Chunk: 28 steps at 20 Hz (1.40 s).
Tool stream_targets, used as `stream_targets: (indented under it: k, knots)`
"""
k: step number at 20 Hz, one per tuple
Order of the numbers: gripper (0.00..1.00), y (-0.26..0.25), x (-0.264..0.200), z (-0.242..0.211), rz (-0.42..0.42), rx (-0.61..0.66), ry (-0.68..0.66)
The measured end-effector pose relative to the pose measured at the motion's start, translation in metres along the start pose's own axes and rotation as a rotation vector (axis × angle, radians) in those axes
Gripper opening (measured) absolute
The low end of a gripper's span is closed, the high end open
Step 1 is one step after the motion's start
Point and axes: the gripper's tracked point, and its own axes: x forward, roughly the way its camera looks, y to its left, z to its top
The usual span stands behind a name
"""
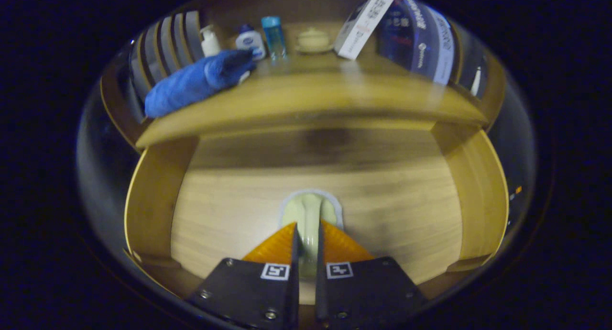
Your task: Pull open the drawer, take out the items inside it, and place them on the countertop above the cabinet.
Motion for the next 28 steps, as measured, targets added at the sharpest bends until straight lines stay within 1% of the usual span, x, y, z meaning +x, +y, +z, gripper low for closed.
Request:
stream_targets:
  k: [1,2,3,5,6,8,12,15,18,23,26,28]
  knots:
    - [0.14,0.003,-0.002,-0.001,0.011,-0.021,-0.003]
    - [0.14,0.007,-0.001,-0.003,0.029,-0.023,0.006]
    - [0.14,0.008,-0.001,-0.005,0.027,-0.020,0.005]
    - [0.14,0.005,-0.009,0.002,0.022,-0.025,-0.023]
    - [0.14,0.005,-0.016,0.010,0.022,-0.005,-0.052]
    - [0.14,0.002,-0.026,0.021,0.036,-0.003,-0.077]
    - [0.14,-0.002,-0.066,0.049,0.053,0.035,-0.178]
    - [0.14,-0.004,-0.102,0.072,0.072,0.077,-0.278]
    - [0.14,-0.007,-0.145,0.106,0.088,0.100,-0.439]
    - [0.14,-0.018,-0.221,0.164,0.085,0.133,-0.771]
    - [0.14,-0.027,-0.262,0.187,0.057,0.137,-0.964]
    - [0.14,-0.033,-0.271,0.198,0.030,0.127,-1.047]
